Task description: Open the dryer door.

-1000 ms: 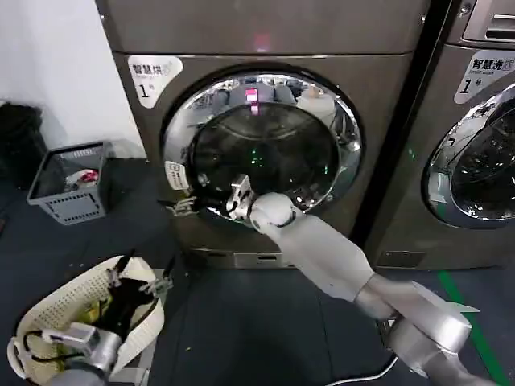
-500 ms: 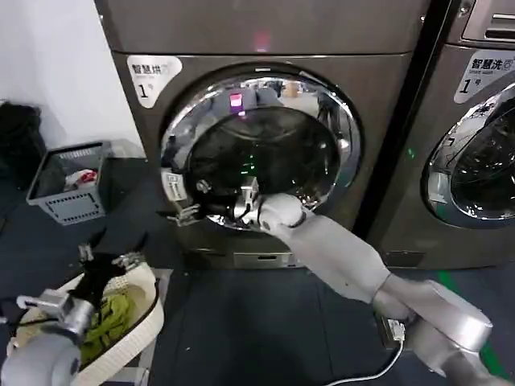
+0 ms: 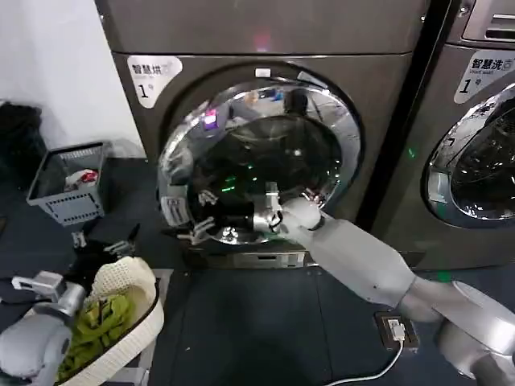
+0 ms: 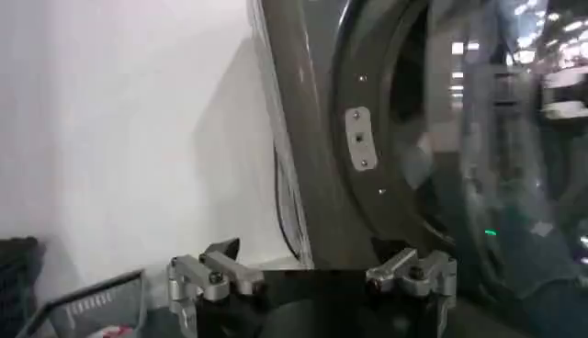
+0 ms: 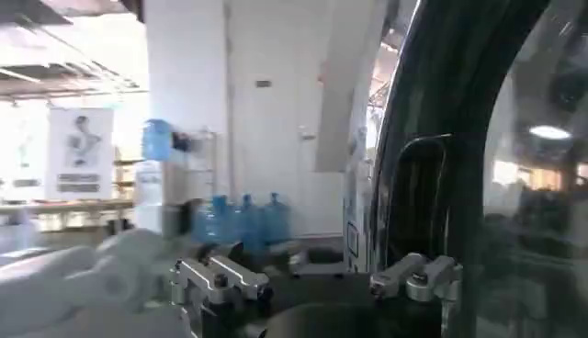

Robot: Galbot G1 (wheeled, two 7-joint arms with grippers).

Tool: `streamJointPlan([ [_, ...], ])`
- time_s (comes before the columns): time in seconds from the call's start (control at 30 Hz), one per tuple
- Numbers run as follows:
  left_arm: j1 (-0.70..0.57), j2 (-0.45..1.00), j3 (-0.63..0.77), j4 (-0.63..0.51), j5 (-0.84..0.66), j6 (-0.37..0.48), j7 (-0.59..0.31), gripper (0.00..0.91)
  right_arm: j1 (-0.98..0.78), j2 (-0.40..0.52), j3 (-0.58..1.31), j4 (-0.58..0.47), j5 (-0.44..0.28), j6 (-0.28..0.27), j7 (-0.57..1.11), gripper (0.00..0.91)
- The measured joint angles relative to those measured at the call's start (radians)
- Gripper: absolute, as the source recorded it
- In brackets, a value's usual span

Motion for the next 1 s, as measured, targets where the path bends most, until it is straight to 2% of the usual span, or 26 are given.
streamJointPlan([
  [0.3,-0.014,0.101,0.048,0.015,-0.097,-0.042,0.013,0.907,0.022,-0.081,-0.039,0.091,0.031,-0.029,-0.079,0.907],
  [0.7,-0.084,0.222,0.122,0.019,-0.257,-0.045,0.037,0.907,0.059,-0.222,-0.101,0.240,0.063,-0.037,-0.141,0.907],
  [1.0,-0.132,0.231,0.190,0.009,-0.298,-0.075,0.075,0.907,0.068,-0.318,-0.115,0.310,0.041,-0.030,-0.244,0.907],
])
